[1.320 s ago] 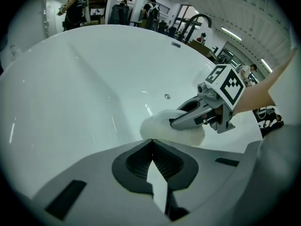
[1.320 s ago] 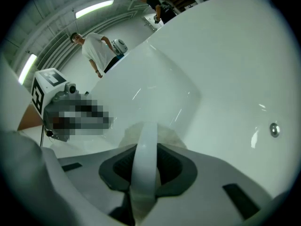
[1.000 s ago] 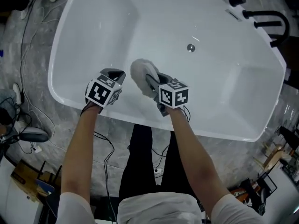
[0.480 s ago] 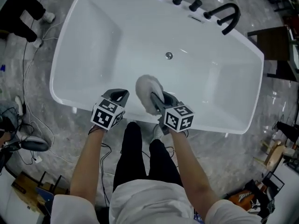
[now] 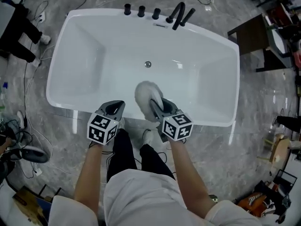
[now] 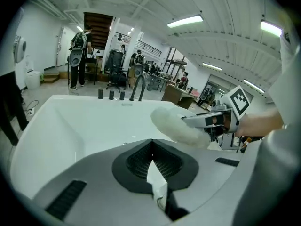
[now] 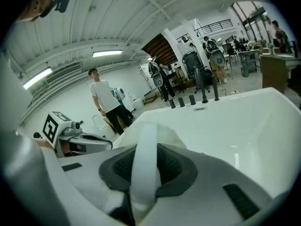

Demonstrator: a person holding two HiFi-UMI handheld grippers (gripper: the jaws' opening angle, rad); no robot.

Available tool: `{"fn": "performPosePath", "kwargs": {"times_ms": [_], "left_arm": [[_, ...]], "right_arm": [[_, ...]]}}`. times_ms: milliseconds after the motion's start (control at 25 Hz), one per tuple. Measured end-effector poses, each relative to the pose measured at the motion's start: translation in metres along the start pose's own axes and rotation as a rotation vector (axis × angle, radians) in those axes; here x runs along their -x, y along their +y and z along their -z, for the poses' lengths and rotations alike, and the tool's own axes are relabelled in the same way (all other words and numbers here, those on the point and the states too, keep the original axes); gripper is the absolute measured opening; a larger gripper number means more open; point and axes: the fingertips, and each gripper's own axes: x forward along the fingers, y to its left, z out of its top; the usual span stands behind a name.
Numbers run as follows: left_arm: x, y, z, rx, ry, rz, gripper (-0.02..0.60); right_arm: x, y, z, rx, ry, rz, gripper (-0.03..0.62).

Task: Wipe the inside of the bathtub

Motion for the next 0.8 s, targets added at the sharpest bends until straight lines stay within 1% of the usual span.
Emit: {"fn": "performPosePath", "kwargs": {"times_ms": [120, 280, 400, 520, 640, 800], "left_arm": [[0.008, -0.044, -0.011, -0.001, -0.034, 0.0, 0.008], [0.021, -0.095, -0.024, -0.053, -0.068, 0.004, 0.009], [0.035, -0.126, -0.035, -0.061, -0.113, -0.004, 0.008], [0.053, -0.148, -0.047, -0.065, -0.163, -0.036, 0.008], [0.069, -0.161, -0.06, -0.071, -0.223, -0.068, 0.008], [0.09, -0.18, -0.067, -0.094, -0.265, -0.08, 0.008]], "right_arm": [[0.045, -0.004, -0.011, 0.019, -0.04, 0.008, 0.092], [0.097, -0.003, -0.026, 0.06, -0.094, -0.001, 0.092], [0.137, 0.0, -0.035, 0.086, -0.134, -0.006, 0.093], [0.172, 0.003, -0.038, 0.11, -0.158, -0.007, 0.092], [0.196, 0.001, -0.041, 0.124, -0.185, 0.0, 0.092], [0.225, 0.003, -0.044, 0.13, -0.214, 0.019, 0.092]]}}
